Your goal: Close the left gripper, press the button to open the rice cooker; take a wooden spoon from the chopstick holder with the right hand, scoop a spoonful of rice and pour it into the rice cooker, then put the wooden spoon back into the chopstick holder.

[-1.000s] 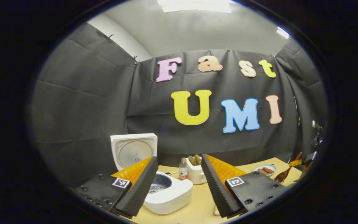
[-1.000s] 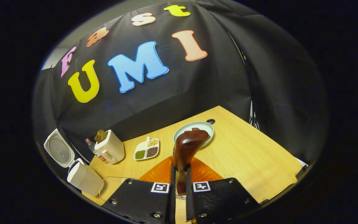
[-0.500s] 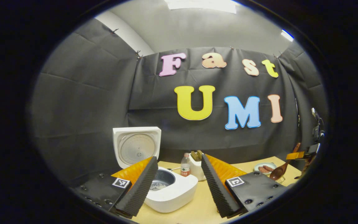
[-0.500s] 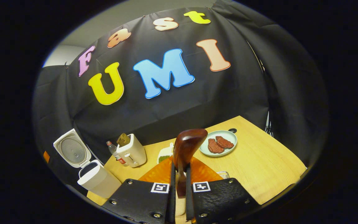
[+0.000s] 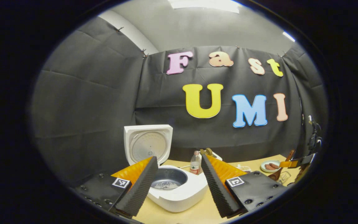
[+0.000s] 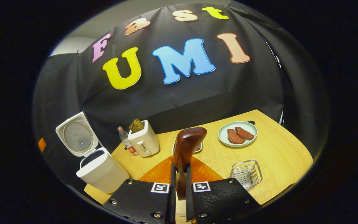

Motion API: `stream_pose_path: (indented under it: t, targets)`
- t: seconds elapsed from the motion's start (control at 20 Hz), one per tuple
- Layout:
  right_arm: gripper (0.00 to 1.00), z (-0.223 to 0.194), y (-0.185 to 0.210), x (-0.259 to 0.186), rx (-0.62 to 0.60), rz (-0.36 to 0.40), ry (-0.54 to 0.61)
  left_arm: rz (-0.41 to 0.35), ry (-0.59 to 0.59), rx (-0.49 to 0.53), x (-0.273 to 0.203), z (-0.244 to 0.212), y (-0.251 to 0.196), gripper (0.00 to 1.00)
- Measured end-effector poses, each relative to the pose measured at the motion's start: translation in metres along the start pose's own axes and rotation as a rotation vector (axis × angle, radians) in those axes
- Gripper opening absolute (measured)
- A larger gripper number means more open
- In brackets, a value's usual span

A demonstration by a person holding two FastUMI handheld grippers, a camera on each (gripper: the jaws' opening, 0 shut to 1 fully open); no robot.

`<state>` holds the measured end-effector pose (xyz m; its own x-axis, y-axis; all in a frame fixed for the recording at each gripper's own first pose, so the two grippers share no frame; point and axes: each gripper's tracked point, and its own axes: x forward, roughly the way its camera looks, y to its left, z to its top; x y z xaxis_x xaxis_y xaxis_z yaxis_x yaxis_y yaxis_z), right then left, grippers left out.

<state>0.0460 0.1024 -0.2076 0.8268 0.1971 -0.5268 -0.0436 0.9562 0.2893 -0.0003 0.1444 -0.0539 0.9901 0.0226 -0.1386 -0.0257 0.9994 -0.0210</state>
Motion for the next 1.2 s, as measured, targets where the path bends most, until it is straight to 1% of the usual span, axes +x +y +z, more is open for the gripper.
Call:
stream_pose_path:
  t: [0.15,0.2,0.3,0.35,0.4,0.5,0.65,0.7,0.75,0.8,0.85,0.95,1.1,1.15,1.2]
  targets:
    - [0.13,-0.025,0.006,0.014,-0.090,-0.028,0.020,0.008,0.012,0.000,0.000,-0.005,0.013,0.97]
    - [0.13,-0.033,0.007,0.018,-0.129,-0.042,0.017,0.012,0.014,0.001,-0.001,-0.006,0.017,0.99]
    - [0.13,-0.045,0.008,0.024,-0.191,-0.065,0.019,0.020,0.019,0.006,-0.002,-0.008,0.025,0.99]
    - [0.13,-0.051,0.009,0.027,-0.215,-0.071,0.026,0.026,0.023,0.015,-0.003,-0.009,0.029,0.97]
    - [0.13,-0.057,0.011,0.028,-0.231,-0.072,0.029,0.033,0.022,0.022,-0.004,-0.011,0.033,0.99]
    - [0.14,-0.062,0.021,0.028,-0.240,-0.055,0.019,0.039,0.024,0.025,-0.008,-0.011,0.036,0.99]
    - [0.13,-0.075,0.037,0.027,-0.201,-0.003,0.048,0.039,0.021,0.023,-0.011,-0.011,0.038,0.99]
    - [0.13,-0.078,0.043,0.027,-0.180,0.013,0.056,0.039,0.022,0.025,-0.011,-0.012,0.038,0.97]
    - [0.13,-0.081,0.047,0.027,-0.154,0.029,0.065,0.037,0.025,0.027,-0.011,-0.012,0.037,0.99]
    - [0.14,-0.084,0.052,0.025,-0.115,0.051,0.073,0.034,0.028,0.028,-0.012,-0.014,0.036,0.97]
    - [0.14,-0.086,0.056,0.024,-0.062,0.073,0.085,0.031,0.029,0.031,-0.012,-0.013,0.034,0.97]
    - [0.14,-0.088,0.055,0.023,0.082,0.094,0.106,0.028,0.024,0.036,-0.011,-0.010,0.032,0.99]
    - [0.14,-0.089,0.038,0.026,0.325,0.089,0.144,0.018,0.016,0.039,-0.013,-0.008,0.026,0.94]
    - [0.14,-0.088,0.035,0.027,0.391,0.093,0.154,0.013,0.019,0.040,-0.013,-0.008,0.023,0.97]
    - [0.14,-0.090,0.029,0.028,0.449,0.100,0.166,0.010,0.022,0.042,-0.013,-0.010,0.021,0.97]
